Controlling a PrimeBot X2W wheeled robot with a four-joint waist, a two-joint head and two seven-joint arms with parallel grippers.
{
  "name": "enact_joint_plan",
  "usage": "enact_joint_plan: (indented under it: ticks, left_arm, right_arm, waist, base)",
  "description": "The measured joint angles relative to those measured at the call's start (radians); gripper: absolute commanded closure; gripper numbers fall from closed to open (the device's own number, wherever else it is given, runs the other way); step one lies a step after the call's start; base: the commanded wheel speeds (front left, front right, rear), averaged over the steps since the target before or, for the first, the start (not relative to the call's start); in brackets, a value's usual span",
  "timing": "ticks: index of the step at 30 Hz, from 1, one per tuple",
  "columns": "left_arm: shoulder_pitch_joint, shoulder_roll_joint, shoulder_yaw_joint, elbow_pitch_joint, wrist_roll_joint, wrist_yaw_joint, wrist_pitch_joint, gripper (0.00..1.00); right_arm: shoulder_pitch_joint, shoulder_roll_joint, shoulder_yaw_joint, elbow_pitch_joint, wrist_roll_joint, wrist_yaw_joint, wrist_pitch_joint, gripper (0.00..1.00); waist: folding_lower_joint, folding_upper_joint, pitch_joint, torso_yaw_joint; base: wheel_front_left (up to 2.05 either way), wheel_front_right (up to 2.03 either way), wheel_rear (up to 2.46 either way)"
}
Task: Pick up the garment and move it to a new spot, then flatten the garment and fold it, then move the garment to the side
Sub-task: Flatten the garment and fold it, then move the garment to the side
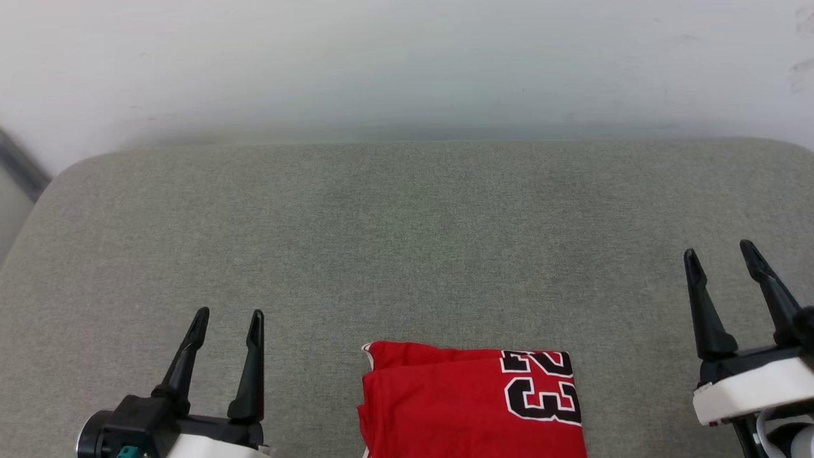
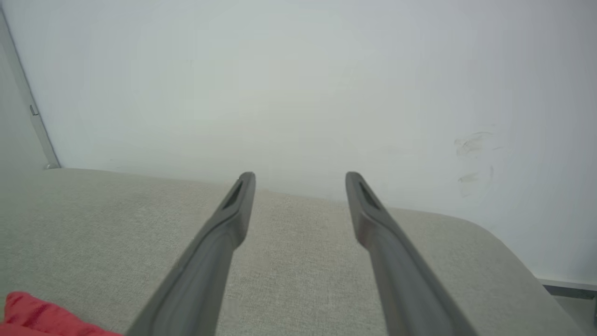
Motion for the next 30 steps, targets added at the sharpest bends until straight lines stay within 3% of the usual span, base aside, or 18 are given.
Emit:
enact_joint_plan:
  ticks: [9,19,25,30]
  left_arm:
    - [0.012,0.000,0.003,-0.026,0.029,0.000,0.000,0.00]
    - [0.032,-0.014,0.022,-0.043,0.036,0.000,0.000,0.00]
    - [0.027,-0.013,0.022,-0.044,0.036,0.000,0.000,0.00]
    - [0.025,-0.013,0.014,-0.041,0.043,0.000,0.000,0.00]
  right_arm:
    - [0.091,0.080,-0.033,-0.032,-0.048,0.000,-0.103,0.00]
    - [0.105,0.111,-0.012,-0.025,-0.054,0.000,-0.101,0.00]
    - [0.118,0.081,0.019,-0.063,-0.032,0.000,0.034,0.00]
    - [0.155,0.033,0.101,-0.121,0.091,0.000,0.326,0.00]
  waist:
    - [0.0000,0.0000,-0.002,0.001]
    - [-0.0001,0.0000,0.001,0.007]
    - [0.0000,0.0000,0.009,0.017]
    - [0.0000,0.0000,0.025,0.023]
  base:
    - [0.00,0.00,0.00]
    - [0.00,0.00,0.00]
    - [0.00,0.00,0.00]
    - [0.00,0.00,0.00]
